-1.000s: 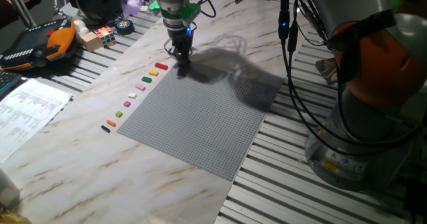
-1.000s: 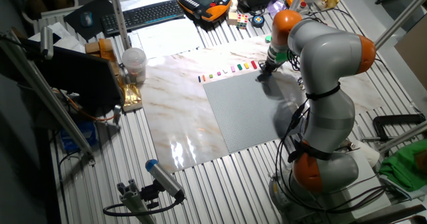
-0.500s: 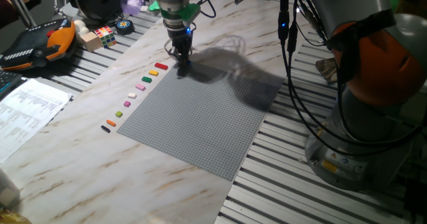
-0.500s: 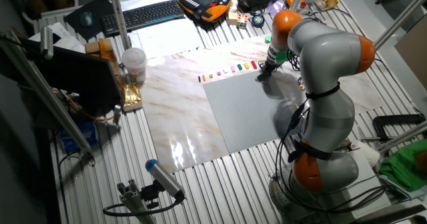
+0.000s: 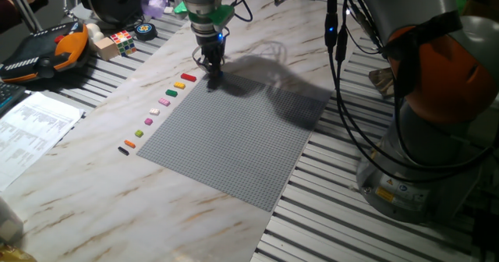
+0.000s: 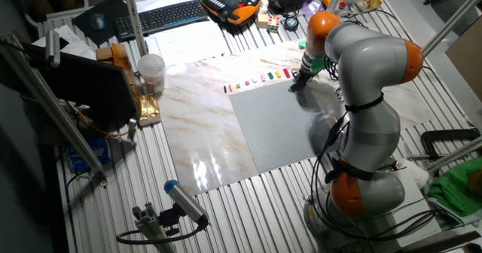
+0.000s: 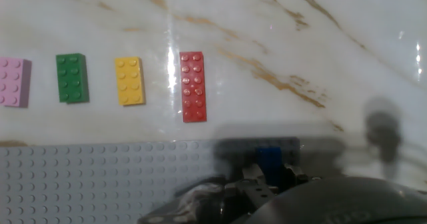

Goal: Build with small Lego blocks

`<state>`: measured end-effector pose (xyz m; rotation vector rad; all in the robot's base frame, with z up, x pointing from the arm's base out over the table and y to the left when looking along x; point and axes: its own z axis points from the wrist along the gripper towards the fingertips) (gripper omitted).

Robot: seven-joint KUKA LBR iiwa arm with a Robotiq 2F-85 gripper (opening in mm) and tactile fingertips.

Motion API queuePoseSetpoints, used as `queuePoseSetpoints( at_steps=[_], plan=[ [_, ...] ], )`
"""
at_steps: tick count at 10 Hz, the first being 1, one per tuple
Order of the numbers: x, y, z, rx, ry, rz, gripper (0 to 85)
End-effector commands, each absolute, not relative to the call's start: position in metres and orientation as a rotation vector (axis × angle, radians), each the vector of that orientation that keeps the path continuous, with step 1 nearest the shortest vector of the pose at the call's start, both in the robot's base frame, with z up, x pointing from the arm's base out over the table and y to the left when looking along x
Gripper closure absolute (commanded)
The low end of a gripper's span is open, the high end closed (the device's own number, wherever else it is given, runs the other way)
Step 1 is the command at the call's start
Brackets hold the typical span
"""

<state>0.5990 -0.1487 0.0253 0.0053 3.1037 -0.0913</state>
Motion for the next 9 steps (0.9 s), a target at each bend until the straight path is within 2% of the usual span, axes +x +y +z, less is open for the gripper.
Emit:
queuePoseSetpoints(
  at_steps=[1, 9],
  plan=[
    [0.5982, -0.1489, 0.0247, 0.007, 3.104, -0.088, 84.3],
    [0.5950, -0.1484, 0.0210, 0.036, 3.107, -0.080, 84.3]
  ],
)
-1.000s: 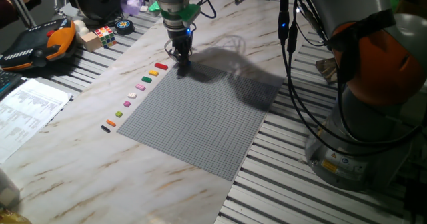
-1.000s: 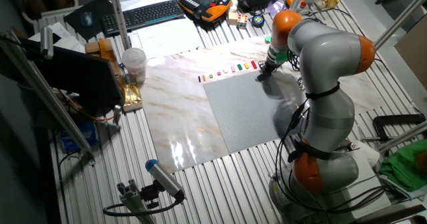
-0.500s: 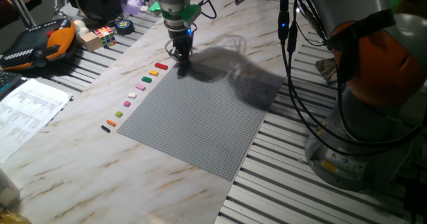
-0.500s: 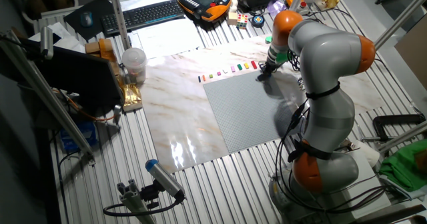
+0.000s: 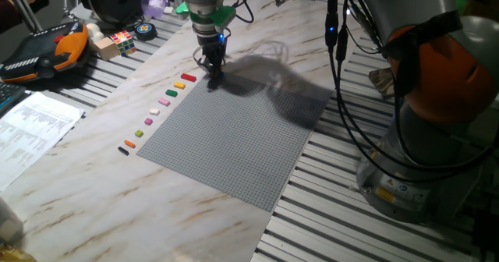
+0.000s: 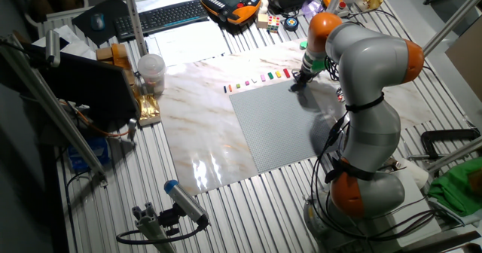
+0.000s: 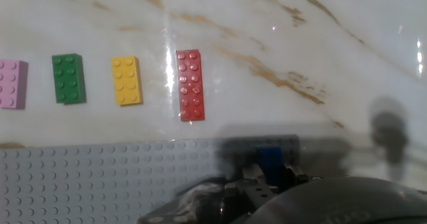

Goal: Build with small Lego blocks

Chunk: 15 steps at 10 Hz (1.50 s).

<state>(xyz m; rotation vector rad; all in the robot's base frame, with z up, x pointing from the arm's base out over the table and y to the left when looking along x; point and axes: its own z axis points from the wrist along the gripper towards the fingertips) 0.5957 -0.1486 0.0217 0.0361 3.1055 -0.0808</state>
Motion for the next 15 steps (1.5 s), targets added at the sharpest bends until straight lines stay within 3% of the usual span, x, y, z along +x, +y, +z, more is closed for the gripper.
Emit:
queuePoseSetpoints(
  at_steps=[1, 7, 8, 9, 11, 15],
  plan=[
    [0.5953, -0.1484, 0.0207, 0.038, 3.105, -0.080, 84.3],
    [0.5954, -0.1481, 0.0202, 0.029, 3.104, -0.078, 83.3],
    [0.5953, -0.1484, 0.0207, 0.038, 3.098, -0.080, 64.3],
    [0.5954, -0.1485, 0.0208, 0.045, 3.090, -0.084, 52.0],
    [0.5956, -0.1483, 0.0211, 0.047, 3.086, -0.086, 46.0],
    [0.5974, -0.1485, 0.0263, 0.056, 3.081, -0.095, 44.0]
  ],
)
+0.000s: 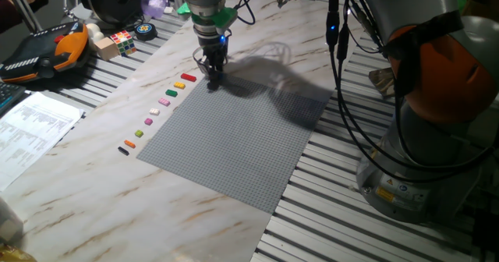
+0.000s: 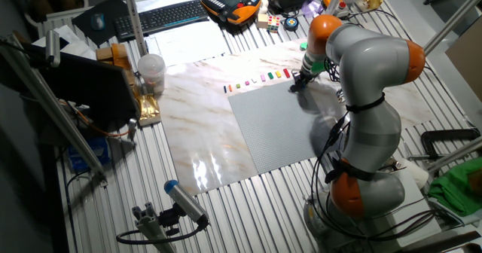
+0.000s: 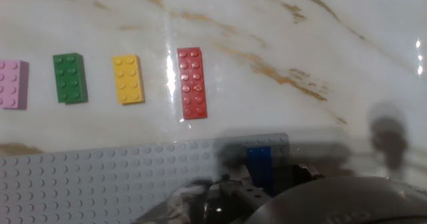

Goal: Build with small Lego blocks

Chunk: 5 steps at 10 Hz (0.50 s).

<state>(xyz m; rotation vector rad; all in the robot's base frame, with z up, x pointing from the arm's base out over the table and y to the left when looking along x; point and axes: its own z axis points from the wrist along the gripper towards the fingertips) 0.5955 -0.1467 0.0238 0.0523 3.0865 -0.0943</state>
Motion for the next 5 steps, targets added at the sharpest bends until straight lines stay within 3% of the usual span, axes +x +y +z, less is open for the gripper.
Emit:
queuePoseSetpoints(
  at_steps=[1, 5],
  plan=[
    [0.5978, -0.1488, 0.0268, 0.053, 3.081, -0.100, 44.0],
    [0.5985, -0.1521, 0.0273, 0.057, 3.076, -0.111, 46.0]
  ],
)
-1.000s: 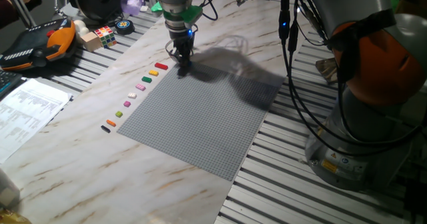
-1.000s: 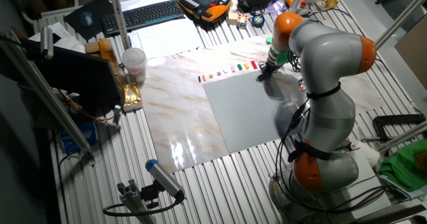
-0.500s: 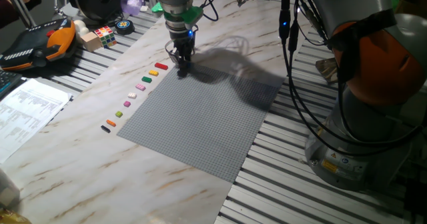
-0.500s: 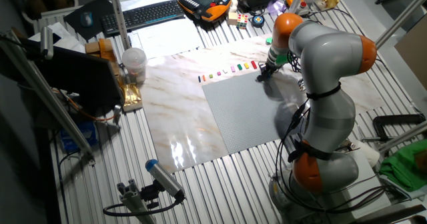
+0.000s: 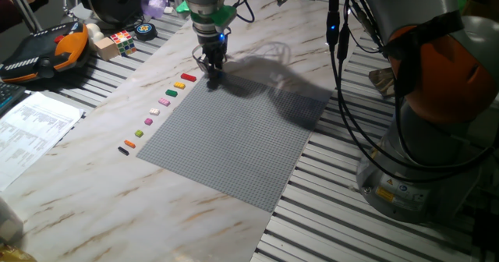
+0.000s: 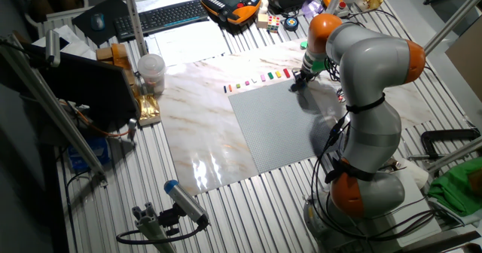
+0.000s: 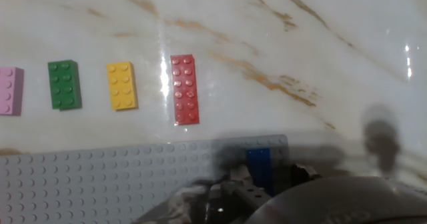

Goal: Build with small Lego blocks

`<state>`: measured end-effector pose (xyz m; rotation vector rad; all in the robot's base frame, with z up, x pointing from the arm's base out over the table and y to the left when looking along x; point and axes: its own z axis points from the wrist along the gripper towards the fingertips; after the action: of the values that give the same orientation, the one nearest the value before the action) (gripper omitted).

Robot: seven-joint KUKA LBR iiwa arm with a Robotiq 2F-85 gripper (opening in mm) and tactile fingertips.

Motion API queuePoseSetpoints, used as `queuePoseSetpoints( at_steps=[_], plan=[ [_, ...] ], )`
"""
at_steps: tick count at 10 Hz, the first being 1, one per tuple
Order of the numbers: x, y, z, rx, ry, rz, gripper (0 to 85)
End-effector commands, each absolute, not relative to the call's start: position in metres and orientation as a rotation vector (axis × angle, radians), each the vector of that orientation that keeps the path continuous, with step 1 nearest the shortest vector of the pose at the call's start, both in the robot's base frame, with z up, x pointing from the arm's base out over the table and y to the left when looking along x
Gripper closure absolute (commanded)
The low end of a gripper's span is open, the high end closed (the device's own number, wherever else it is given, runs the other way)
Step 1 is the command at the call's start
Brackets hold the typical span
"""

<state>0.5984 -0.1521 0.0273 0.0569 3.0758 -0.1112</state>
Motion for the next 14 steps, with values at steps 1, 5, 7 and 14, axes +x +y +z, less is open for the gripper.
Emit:
queuePoseSetpoints(
  at_steps=[1, 5, 7, 14],
  plan=[
    [0.598, -0.152, 0.027, 0.057, 3.077, -0.111, 46.3],
    [0.598, -0.149, 0.034, 0.065, 3.088, -0.105, 45.7],
    [0.597, -0.152, 0.039, 0.056, 3.095, -0.101, 46.0],
    [0.592, -0.158, 0.040, -0.028, 3.109, -0.100, 84.3]
  ],
)
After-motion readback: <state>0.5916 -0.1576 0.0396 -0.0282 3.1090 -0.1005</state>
